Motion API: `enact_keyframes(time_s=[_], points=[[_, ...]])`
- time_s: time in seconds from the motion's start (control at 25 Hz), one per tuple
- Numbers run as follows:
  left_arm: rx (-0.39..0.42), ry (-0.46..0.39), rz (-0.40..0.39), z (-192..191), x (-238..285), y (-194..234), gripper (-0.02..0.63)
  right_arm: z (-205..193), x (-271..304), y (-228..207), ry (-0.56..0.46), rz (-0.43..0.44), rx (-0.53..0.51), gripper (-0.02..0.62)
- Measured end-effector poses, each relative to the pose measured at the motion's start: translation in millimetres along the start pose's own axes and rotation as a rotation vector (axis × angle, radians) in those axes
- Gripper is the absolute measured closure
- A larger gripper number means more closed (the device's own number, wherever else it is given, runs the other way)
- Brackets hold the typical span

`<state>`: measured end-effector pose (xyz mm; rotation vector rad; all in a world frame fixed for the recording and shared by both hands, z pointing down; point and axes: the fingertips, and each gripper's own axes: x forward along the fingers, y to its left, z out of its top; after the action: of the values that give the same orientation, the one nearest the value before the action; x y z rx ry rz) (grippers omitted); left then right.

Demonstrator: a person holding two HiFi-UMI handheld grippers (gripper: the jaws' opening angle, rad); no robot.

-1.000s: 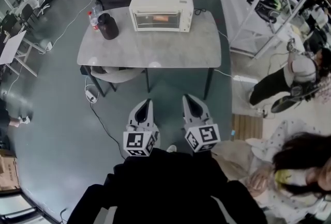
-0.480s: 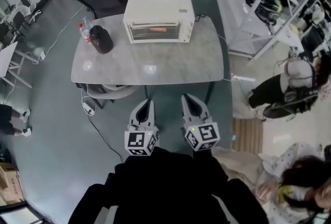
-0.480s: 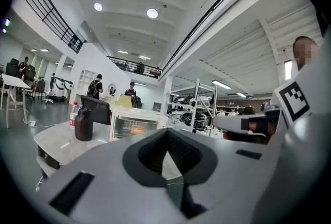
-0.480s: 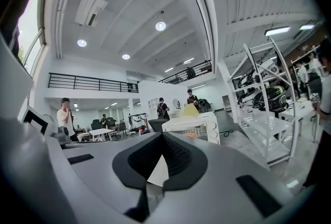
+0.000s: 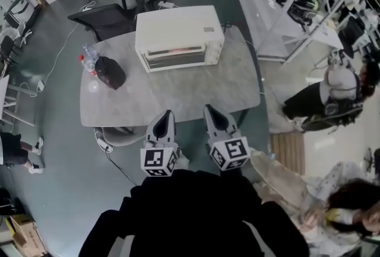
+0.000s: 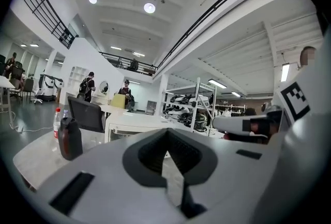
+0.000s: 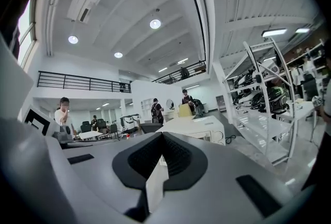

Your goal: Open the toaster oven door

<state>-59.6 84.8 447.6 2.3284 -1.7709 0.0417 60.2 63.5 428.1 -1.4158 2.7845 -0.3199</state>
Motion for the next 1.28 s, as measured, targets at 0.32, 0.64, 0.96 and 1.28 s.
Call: enact_keyframes(time_s=[0.32,0.64,0.96,1.28], points=[[0.007,0.019,-0.062,18.5,61.4,62.6,0.603,5.6,83.3,-7.7,0.006,-0.065,0.007,0.592],[0.003,0.012,-0.101,31.9,100.0,105.2,0.603,3.9,136.5,-16.1,0.028,-0.133,0.028,0.592],[-0.004,0.026,-0.081,25.1,131.2,134.5,0.603,-9.2,166.0,-36.3,0.059,-0.156,0.026,0.592],[0.001,0.067,-0.039,16.8,164.1,147.1,0.603,-15.3,197.2,-69.3,0.088,-0.137,0.026,0.592]])
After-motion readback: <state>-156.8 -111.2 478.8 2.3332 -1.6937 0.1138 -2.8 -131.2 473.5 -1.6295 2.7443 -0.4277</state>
